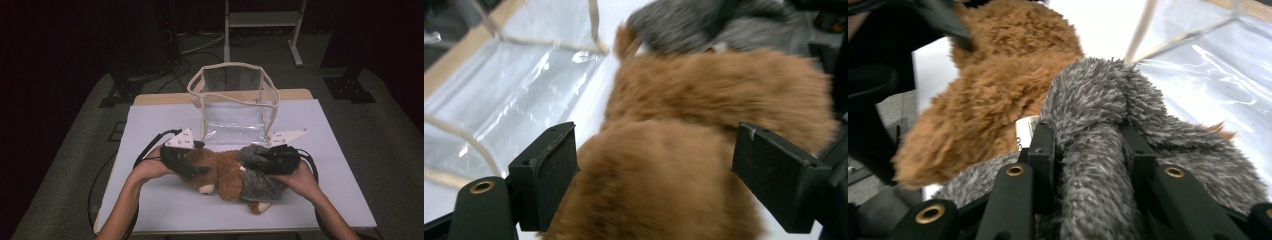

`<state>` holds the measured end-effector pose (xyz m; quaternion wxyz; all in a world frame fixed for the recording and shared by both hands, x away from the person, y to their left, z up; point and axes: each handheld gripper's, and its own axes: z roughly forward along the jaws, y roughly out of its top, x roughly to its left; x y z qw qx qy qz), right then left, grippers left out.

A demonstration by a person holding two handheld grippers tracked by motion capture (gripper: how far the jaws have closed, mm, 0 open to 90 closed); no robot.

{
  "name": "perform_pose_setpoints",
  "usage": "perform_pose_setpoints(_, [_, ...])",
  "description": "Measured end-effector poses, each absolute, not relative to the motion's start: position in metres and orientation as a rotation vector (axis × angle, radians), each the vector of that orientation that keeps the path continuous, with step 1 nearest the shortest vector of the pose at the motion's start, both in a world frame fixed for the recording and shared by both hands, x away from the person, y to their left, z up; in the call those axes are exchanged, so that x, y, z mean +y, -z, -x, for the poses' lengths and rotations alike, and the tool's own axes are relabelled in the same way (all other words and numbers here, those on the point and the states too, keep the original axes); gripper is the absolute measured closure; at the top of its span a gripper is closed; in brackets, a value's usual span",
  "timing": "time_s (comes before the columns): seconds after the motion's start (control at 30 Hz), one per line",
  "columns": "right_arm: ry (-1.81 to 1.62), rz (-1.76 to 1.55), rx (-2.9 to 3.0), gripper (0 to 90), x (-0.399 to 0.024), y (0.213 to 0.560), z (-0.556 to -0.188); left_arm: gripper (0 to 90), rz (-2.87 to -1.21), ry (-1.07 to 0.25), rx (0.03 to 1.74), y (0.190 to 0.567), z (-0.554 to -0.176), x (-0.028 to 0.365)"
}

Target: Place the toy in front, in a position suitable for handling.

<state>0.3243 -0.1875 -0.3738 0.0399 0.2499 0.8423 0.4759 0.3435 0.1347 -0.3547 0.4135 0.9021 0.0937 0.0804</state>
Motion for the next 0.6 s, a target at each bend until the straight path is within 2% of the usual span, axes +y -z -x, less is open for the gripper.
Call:
perform_pose_setpoints(0.03, [-1.464, -0.751, 2.583, 65.2, -0.187, 0.373, -0.320, 22.3, -2.280, -0.155, 0.219, 0.361, -0.342, 0.134])
perform_pose_setpoints(0.07, [-1.461, -0.737, 2.597, 65.2, -0.187, 0.373, -0.315, 25.6, -2.283, -0.161, 0.204, 0.365, -0.341, 0.134])
perform_pose_setpoints(0.23, [-1.412, -0.669, 2.630, 64.9, -0.190, 0.360, -0.310, 29.1, -2.280, -0.194, 0.178, 0.373, -0.327, 0.136])
perform_pose_setpoints(0.37, [-1.410, -0.699, 2.568, 64.9, -0.195, 0.350, -0.318, 29.2, -2.306, -0.211, 0.153, 0.372, -0.322, 0.136])
perform_pose_setpoints(0.47, [-1.433, -0.775, 2.547, 64.2, -0.197, 0.358, -0.328, 28.7, -2.316, -0.224, 0.148, 0.372, -0.318, 0.136])
perform_pose_setpoints(0.57, [-1.461, -0.767, 2.535, 63.9, -0.195, 0.365, -0.324, 26.5, -2.316, -0.213, 0.147, 0.370, -0.318, 0.138])
perform_pose_setpoints(0.6, [-1.483, -0.752, 2.517, 64.0, -0.195, 0.368, -0.317, 21.5, -2.294, -0.200, 0.169, 0.365, -0.320, 0.139])
